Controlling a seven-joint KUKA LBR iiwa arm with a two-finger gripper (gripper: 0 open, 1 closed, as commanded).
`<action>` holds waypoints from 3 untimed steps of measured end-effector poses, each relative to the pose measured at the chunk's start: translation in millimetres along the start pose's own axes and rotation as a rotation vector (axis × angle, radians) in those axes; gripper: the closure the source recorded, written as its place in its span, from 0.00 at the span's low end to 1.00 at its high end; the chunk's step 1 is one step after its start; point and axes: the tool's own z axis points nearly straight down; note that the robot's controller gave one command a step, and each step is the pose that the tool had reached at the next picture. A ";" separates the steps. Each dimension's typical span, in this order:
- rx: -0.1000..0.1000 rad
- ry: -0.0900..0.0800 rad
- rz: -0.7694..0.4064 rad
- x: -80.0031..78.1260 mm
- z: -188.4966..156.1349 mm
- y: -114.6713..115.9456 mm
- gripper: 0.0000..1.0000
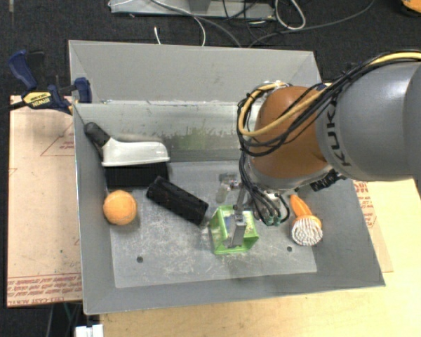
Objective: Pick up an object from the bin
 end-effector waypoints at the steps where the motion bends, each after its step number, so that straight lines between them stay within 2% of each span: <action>1: 0.001 0.002 -0.014 8.8 -19.2 29.0 0.00; 2: -0.002 -0.007 0.038 -31.7 35.4 27.3 0.00; 3: 0.000 0.006 0.030 -27.1 42.6 41.3 0.00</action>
Offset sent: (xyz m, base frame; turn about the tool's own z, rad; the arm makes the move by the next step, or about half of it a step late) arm 0.0453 0.0220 -0.0600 0.0593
